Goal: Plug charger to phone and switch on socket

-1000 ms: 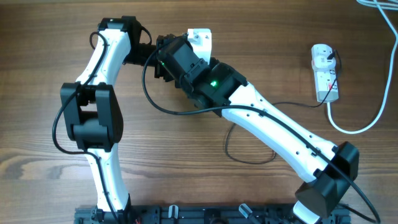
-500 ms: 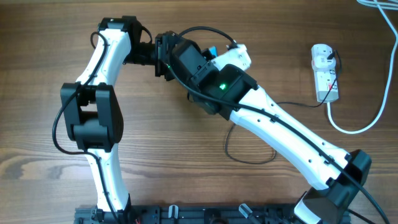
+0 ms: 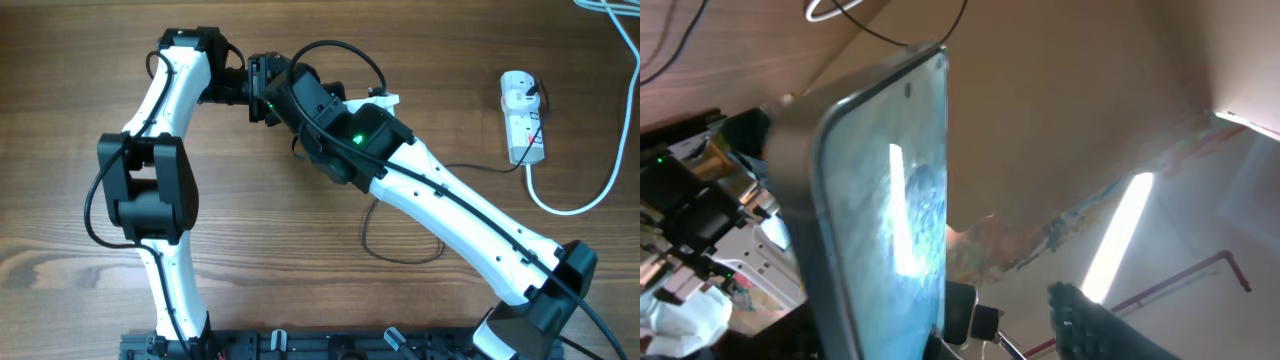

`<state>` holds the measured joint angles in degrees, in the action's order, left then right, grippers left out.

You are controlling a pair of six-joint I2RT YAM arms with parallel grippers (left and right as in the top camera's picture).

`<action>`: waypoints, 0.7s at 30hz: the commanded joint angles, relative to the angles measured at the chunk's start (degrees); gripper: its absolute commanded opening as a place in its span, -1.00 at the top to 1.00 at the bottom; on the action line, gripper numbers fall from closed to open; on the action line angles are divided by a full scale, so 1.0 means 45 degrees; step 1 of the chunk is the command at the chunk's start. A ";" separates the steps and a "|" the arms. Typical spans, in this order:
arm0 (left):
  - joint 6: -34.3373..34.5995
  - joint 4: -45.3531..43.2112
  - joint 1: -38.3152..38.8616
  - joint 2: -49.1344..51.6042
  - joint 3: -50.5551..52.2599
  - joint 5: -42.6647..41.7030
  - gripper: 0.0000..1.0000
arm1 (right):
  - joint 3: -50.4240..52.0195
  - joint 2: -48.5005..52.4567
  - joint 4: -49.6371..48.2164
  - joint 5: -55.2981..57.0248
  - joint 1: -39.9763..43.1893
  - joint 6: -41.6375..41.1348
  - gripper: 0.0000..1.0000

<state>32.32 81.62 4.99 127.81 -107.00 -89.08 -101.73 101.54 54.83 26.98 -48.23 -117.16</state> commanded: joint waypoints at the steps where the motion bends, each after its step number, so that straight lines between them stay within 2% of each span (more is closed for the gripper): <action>1: -0.0024 0.0019 0.0034 -0.0427 -0.0107 -0.0282 -0.13 | -0.0141 -0.0364 -0.0199 -0.0078 -0.0019 -0.0335 0.91; 7: -0.0024 0.0019 0.0034 -0.0427 -0.0107 -0.0282 0.16 | -0.0141 -0.0364 -0.0287 -0.0068 -0.0019 -0.0335 0.91; 18: -0.0024 0.0019 0.0034 -0.0427 -0.0107 -0.0243 0.36 | -0.0141 -0.0364 -0.0306 -0.0068 -0.0019 -0.0287 0.91; 21: -0.0024 0.0019 0.0034 -0.0427 -0.0107 -0.0248 0.52 | -0.0141 -0.0364 -0.0335 -0.0078 -0.0019 -0.0282 0.92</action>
<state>32.25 81.73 4.99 127.81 -107.00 -88.20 -101.73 101.54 53.01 27.29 -48.16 -118.32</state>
